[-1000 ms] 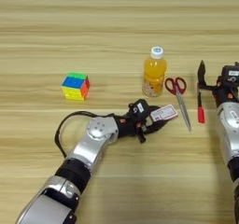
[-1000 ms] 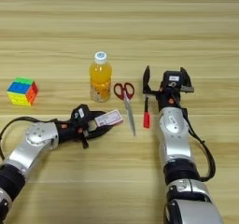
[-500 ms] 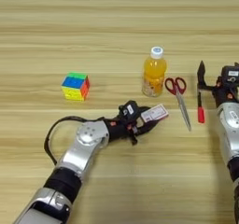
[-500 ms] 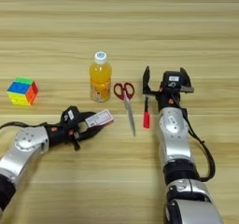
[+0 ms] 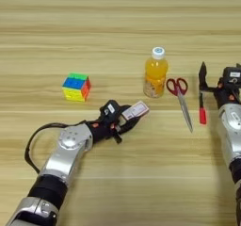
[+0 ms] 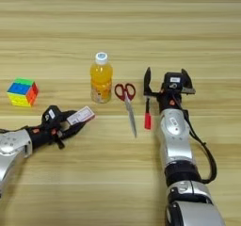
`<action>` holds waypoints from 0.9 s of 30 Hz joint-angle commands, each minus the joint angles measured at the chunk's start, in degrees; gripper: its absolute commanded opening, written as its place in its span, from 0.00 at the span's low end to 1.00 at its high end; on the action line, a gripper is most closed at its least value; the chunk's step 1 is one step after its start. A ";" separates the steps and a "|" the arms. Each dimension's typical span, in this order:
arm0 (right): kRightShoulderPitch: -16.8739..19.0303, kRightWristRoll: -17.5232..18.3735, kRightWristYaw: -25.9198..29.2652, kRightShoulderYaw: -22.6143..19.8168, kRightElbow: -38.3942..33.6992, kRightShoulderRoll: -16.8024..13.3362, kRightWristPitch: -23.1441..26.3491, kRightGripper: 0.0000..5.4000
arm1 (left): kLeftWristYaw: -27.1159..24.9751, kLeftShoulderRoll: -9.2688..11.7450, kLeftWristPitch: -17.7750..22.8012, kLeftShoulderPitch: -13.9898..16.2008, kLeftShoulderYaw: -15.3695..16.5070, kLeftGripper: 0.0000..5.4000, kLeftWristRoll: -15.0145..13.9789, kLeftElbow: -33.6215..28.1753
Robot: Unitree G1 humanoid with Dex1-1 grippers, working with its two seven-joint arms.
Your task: Move the objects on the table
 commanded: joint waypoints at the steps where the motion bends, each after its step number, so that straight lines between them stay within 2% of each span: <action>1: -0.63 0.05 -0.18 -0.10 0.44 -0.06 0.24 1.00 | 0.74 1.47 1.14 0.75 1.68 0.37 -1.05 -0.79; 9: -0.58 -0.01 -0.21 -0.05 0.28 -0.06 0.28 1.00 | 3.23 2.13 2.74 0.50 4.16 0.37 -1.91 0.12; 21: -0.71 -0.01 -0.13 -0.07 0.57 -0.15 0.22 1.00 | 11.15 2.20 6.07 -2.78 11.16 0.37 -3.68 4.23; 27: -0.66 -0.02 -0.13 -0.05 0.50 -0.13 0.23 1.00 | 12.24 1.94 5.89 -3.06 11.02 0.37 -3.22 4.84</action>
